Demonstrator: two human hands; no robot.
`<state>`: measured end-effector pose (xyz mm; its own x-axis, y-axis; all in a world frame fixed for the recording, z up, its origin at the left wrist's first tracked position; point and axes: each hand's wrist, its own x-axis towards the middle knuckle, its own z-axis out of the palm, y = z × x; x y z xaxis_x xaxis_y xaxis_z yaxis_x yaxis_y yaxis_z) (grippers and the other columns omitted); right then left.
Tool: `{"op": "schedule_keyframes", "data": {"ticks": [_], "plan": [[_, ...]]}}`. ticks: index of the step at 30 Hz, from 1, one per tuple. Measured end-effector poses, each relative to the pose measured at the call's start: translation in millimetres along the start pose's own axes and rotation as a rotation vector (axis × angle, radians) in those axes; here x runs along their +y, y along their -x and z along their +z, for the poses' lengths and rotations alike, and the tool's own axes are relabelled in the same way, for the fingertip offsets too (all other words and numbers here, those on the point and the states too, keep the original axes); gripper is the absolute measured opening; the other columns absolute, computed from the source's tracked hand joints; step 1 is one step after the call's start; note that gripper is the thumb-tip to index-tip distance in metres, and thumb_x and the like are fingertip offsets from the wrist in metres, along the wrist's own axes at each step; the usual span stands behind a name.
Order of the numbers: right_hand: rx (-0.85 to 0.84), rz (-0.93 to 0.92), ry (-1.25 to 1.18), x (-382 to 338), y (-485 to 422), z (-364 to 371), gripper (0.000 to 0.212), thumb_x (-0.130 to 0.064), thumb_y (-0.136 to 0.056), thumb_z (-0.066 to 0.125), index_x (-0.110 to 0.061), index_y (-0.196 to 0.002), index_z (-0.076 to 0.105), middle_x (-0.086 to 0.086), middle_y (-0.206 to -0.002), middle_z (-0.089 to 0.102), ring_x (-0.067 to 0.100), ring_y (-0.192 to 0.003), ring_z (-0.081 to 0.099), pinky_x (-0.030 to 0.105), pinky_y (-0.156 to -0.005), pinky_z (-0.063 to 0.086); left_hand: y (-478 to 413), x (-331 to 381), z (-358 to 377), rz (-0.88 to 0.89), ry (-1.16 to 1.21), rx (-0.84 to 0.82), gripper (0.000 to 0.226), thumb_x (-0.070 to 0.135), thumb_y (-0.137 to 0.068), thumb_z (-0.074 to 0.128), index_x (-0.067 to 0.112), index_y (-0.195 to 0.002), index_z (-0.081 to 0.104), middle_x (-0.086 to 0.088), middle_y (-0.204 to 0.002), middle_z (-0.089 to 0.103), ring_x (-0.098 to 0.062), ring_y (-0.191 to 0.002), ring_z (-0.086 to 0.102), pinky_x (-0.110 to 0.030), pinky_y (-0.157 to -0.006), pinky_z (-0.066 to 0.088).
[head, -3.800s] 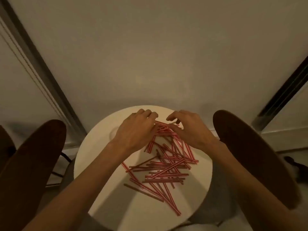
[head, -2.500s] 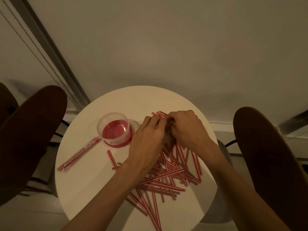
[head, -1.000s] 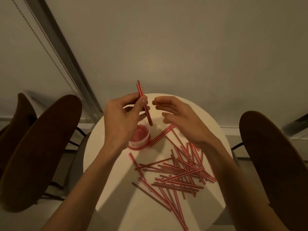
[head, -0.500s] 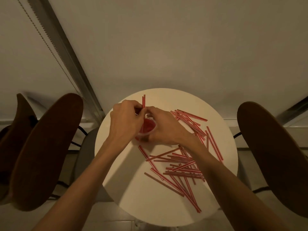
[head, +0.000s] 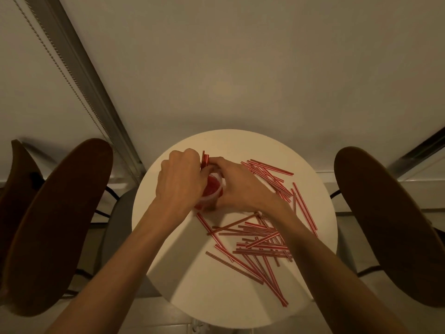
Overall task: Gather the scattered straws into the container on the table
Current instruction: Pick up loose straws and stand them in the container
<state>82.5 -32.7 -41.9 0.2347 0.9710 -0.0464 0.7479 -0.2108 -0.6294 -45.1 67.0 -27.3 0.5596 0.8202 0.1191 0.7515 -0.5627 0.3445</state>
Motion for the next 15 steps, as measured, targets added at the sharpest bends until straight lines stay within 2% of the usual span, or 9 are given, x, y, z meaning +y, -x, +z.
{"op": "schedule_keyframes", "data": {"ticks": [3, 6, 8, 11, 13, 15], "plan": [[-0.026, 0.038, -0.009, 12.0, 9.4, -28.0, 0.119, -0.041, -0.064, 0.102, -0.02, -0.163, 0.04, -0.002, -0.16, 0.055, 0.015, -0.143, 0.054, 0.034, -0.119, 0.046, 5.7, 7.0, -11.7, 0.068, 0.013, 0.087, 0.042, 0.057, -0.1, 0.069, 0.016, -0.103, 0.08, -0.005, -0.094, 0.076, -0.027, -0.083, 0.071, -0.041, -0.072, 0.058], [0.035, 0.089, -0.016, 31.8, 15.1, -58.3, 0.1, -0.035, -0.073, 0.099, -0.021, -0.158, 0.049, -0.005, -0.153, 0.06, 0.009, -0.134, 0.059, 0.033, -0.117, 0.049, 16.4, 9.3, -13.7, 0.141, 0.214, 0.22, 0.044, 0.057, -0.097, 0.073, 0.018, -0.117, 0.075, -0.001, -0.111, 0.072, -0.019, -0.094, 0.07, -0.04, -0.083, 0.061], [0.091, 0.138, 0.05, 47.7, 13.5, -72.3, 0.081, -0.036, -0.081, 0.093, -0.022, -0.152, 0.056, -0.006, -0.146, 0.065, 0.005, -0.123, 0.061, 0.033, -0.113, 0.052, 24.9, 7.3, -4.9, 0.145, 0.339, 0.222, 0.06, 0.059, -0.092, 0.077, 0.017, -0.134, 0.066, -0.004, -0.131, 0.065, -0.02, -0.113, 0.066, -0.041, -0.096, 0.058], [0.149, 0.197, 0.182, 69.7, 6.5, -78.3, 0.064, -0.048, -0.089, 0.085, -0.023, -0.143, 0.063, -0.006, -0.138, 0.069, 0.006, -0.114, 0.063, 0.041, -0.11, 0.053, 33.4, 0.9, 11.4, 0.098, 0.418, 0.121, 0.094, 0.069, -0.081, 0.082, 0.02, -0.154, 0.048, -0.003, -0.157, 0.051, -0.026, -0.142, 0.051, -0.04, -0.115, 0.041], [0.162, 0.23, 0.229, 77.5, 4.0, -76.1, 0.064, -0.055, -0.09, 0.081, -0.022, -0.142, 0.064, -0.004, -0.138, 0.069, 0.015, -0.121, 0.064, 0.045, -0.109, 0.053, 36.5, -1.9, 19.7, 0.067, 0.464, 0.079, 0.11, 0.071, -0.075, 0.086, 0.022, -0.161, 0.037, -0.003, -0.167, 0.041, -0.026, -0.151, 0.043, -0.036, -0.116, 0.031], [0.154, 0.261, 0.267, 80.0, 3.7, -73.1, 0.072, -0.06, -0.088, 0.08, -0.02, -0.144, 0.062, 0.0, -0.14, 0.067, 0.022, -0.128, 0.063, 0.047, -0.108, 0.053, 39.0, -3.1, 26.3, 0.023, 0.519, 0.054, 0.119, 0.068, -0.071, 0.088, 0.023, -0.165, 0.031, -0.002, -0.17, 0.035, -0.025, -0.154, 0.039, -0.034, -0.115, 0.029]]}}
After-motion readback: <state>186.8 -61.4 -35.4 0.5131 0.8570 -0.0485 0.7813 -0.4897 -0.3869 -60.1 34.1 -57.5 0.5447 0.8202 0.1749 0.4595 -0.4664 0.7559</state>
